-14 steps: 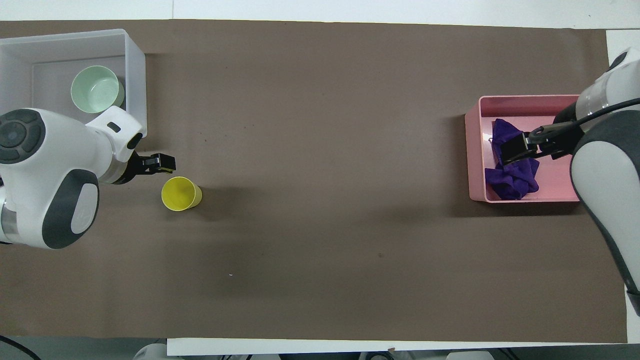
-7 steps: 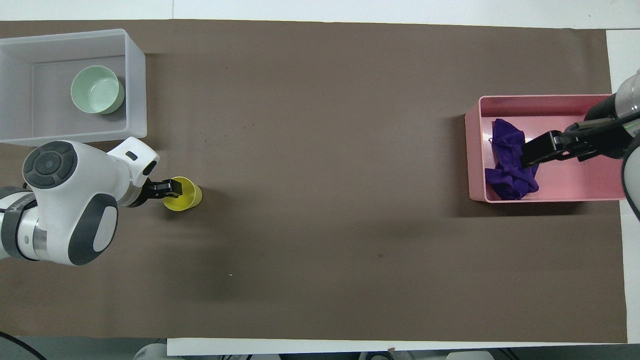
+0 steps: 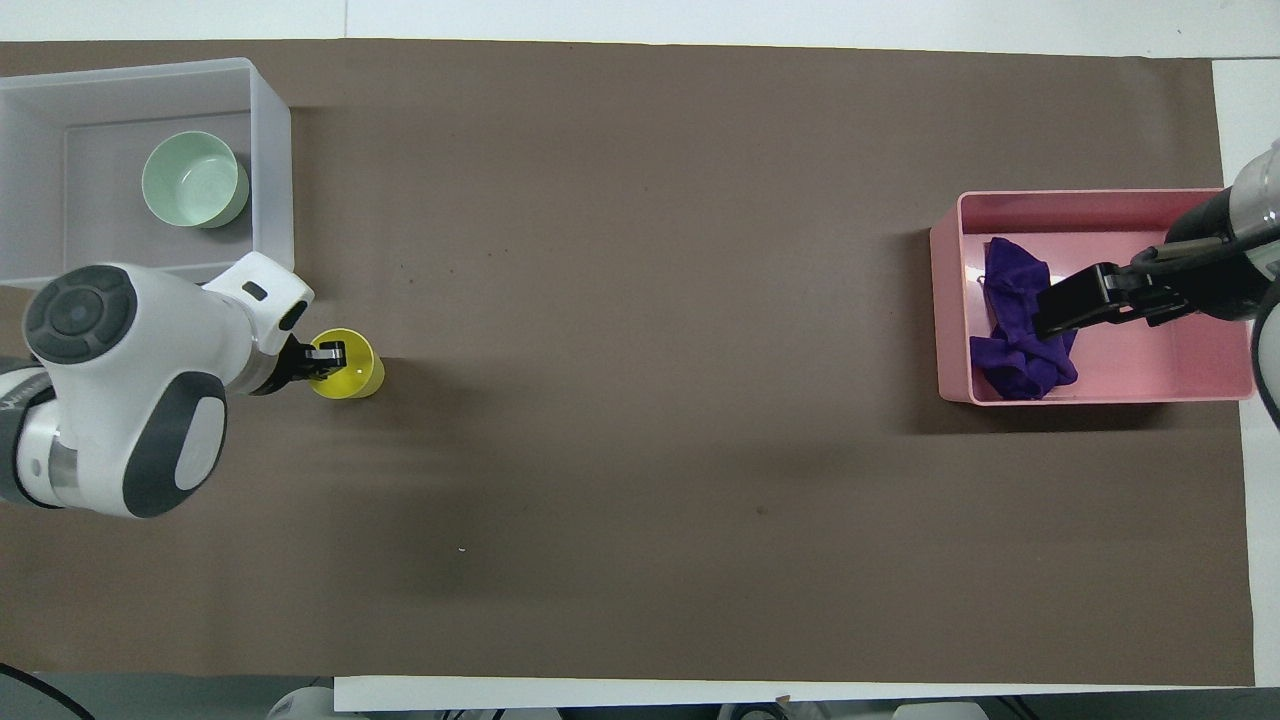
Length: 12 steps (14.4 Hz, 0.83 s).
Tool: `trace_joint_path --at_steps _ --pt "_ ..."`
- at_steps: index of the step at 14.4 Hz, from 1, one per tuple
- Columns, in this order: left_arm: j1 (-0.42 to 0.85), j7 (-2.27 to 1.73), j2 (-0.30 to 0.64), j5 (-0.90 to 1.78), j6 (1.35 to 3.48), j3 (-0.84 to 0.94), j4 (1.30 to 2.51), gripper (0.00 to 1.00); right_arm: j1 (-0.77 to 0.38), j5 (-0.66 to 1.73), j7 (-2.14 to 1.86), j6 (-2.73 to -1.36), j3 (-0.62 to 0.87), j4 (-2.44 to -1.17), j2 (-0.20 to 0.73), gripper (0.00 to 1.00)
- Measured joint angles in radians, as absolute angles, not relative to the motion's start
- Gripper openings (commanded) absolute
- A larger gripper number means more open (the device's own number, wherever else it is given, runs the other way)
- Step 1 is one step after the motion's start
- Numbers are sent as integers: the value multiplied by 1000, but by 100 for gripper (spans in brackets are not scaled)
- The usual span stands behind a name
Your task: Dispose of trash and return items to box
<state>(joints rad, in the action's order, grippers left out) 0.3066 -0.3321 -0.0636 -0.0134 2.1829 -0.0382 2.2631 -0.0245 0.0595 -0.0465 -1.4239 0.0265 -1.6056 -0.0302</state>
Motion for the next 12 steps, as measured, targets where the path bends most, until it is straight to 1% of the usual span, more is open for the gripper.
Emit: trace_joint_path --at_steps 1,3,5,7,9,11,12 --pt "296 -335 -54 -13 2105 -46 2169 0 -25 60 -46 -1424 27 -1606 -30 99" --pt "228 -333 -6 -9 1993 -57 1968 0 -25 60 -46 -1424 27 -1607 -30 99" --pt "124 -287 69 30 1988 -62 1842 0 -25 60 -46 -1424 27 -1607 -30 99" --pt "30 -236 178 61 1997 -66 1742 0 -24 60 -46 -1427 26 -1608 -30 99" --pt "-31 -219 325 82 2009 -66 1606 0 -23 59 -46 -1442 24 -1615 -30 99" --pt "-42 -217 444 85 2012 -64 1503 0 -19 59 -46 -1461 21 -1631 -32 99" --pt "-42 -216 478 85 2021 -59 1484 0 -18 59 -46 -1465 19 -1637 -33 99"
